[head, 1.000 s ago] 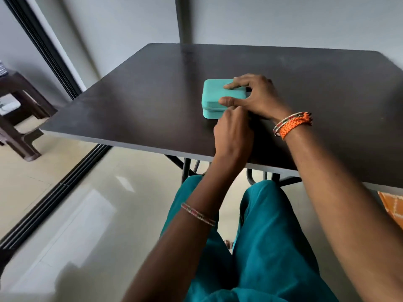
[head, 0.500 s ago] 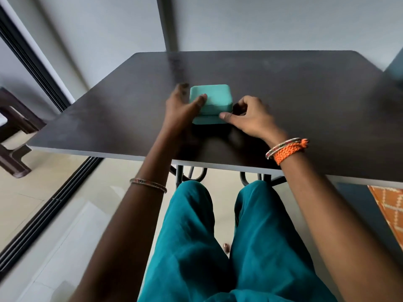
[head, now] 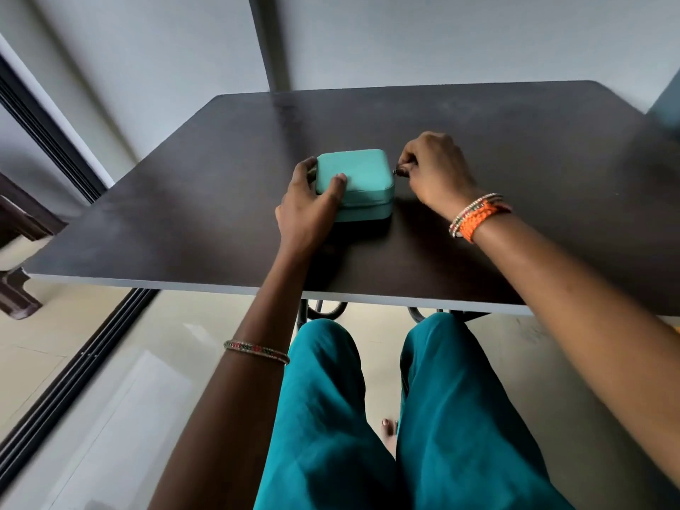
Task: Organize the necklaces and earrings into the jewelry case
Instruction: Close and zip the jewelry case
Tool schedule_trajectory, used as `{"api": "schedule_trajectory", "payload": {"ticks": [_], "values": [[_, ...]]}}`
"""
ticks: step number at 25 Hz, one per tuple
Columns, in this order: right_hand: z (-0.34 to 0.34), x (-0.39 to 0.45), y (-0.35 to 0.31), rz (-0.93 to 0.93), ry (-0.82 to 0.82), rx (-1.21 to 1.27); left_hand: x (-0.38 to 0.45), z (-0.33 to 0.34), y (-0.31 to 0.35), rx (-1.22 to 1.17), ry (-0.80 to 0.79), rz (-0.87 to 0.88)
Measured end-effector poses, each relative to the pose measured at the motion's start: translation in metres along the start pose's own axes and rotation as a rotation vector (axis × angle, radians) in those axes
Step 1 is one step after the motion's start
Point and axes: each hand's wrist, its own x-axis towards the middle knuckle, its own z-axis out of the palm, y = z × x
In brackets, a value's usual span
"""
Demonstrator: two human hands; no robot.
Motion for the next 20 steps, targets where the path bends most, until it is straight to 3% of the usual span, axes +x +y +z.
{"api": "schedule_trajectory", "payload": {"ticks": [6,11,14,17,20], "values": [[0.036,0.046,-0.009,0.024,-0.012,0.161,-0.003,-0.002,0.002,-0.049,0.02,-0.006],[0.032,0.033,-0.007,0.023,-0.009,0.327,-0.008,-0.001,0.006,-0.006,0.027,0.006],[0.02,0.018,-0.011,0.035,-0.075,0.305,-0.014,0.0,0.012,0.058,0.021,0.001],[0.007,-0.007,-0.016,0.225,-0.091,0.276,-0.02,0.003,0.017,0.142,0.078,-0.088],[0.017,-0.039,-0.029,0.448,-0.084,0.558,-0.022,0.001,0.015,0.016,0.048,-0.133]]}}
